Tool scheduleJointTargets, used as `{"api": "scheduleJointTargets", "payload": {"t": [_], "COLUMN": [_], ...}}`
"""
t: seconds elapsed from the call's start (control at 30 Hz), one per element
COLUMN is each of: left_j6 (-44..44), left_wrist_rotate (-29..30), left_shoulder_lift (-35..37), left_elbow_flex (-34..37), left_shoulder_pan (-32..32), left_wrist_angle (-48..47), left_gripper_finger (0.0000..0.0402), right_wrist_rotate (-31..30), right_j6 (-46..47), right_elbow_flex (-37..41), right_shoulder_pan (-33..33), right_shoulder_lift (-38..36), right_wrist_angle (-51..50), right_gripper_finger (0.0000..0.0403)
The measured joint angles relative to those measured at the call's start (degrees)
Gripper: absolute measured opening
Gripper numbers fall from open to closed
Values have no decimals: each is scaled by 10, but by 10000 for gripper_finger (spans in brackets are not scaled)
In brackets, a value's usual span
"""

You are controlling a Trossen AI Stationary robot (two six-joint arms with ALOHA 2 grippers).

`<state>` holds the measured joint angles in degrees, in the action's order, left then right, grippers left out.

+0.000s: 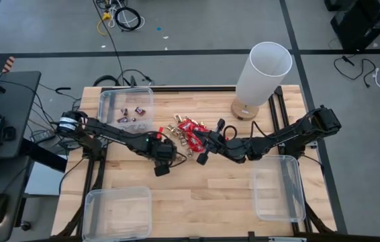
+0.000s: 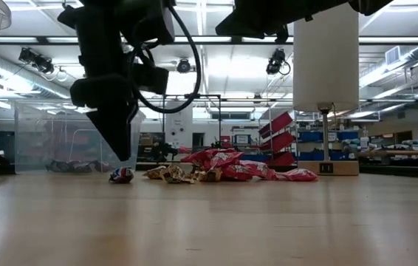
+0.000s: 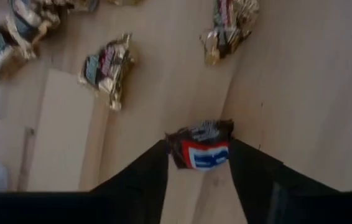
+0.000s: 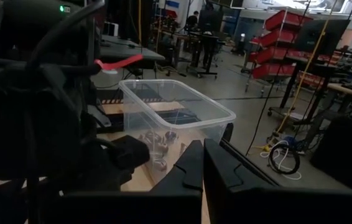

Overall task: Sort candy
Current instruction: Put the brown chocolate into the top left transparent bin

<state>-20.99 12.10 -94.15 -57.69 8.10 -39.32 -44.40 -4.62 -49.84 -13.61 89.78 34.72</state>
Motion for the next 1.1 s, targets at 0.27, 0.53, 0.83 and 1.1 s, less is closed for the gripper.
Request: {"api": "scheduleJointTargets", "payload": {"t": [0.27,0.53,0.83,1.1], "left_j6": [14,7,34,43], "left_wrist_rotate": [8,46,36,24], "left_shoulder_lift": [0,2,2,2], "left_elbow_flex": [41,82,90,91], "left_shoulder_pan": [1,2,2,2], "left_wrist_angle": [36,74,104,109], "left_gripper_finger": [211,211,196,85], "right_wrist_rotate": [0,0,0,0], "right_j6": [0,2,4,5], "right_elbow_flex": [0,0,0,0], "right_shoulder_pan": [0,0,0,0], "right_shoulder_lift": [0,0,0,0], "right_wrist_angle": [-2,-2,-2,-4], "right_gripper_finger": [0,0,0,0]}}
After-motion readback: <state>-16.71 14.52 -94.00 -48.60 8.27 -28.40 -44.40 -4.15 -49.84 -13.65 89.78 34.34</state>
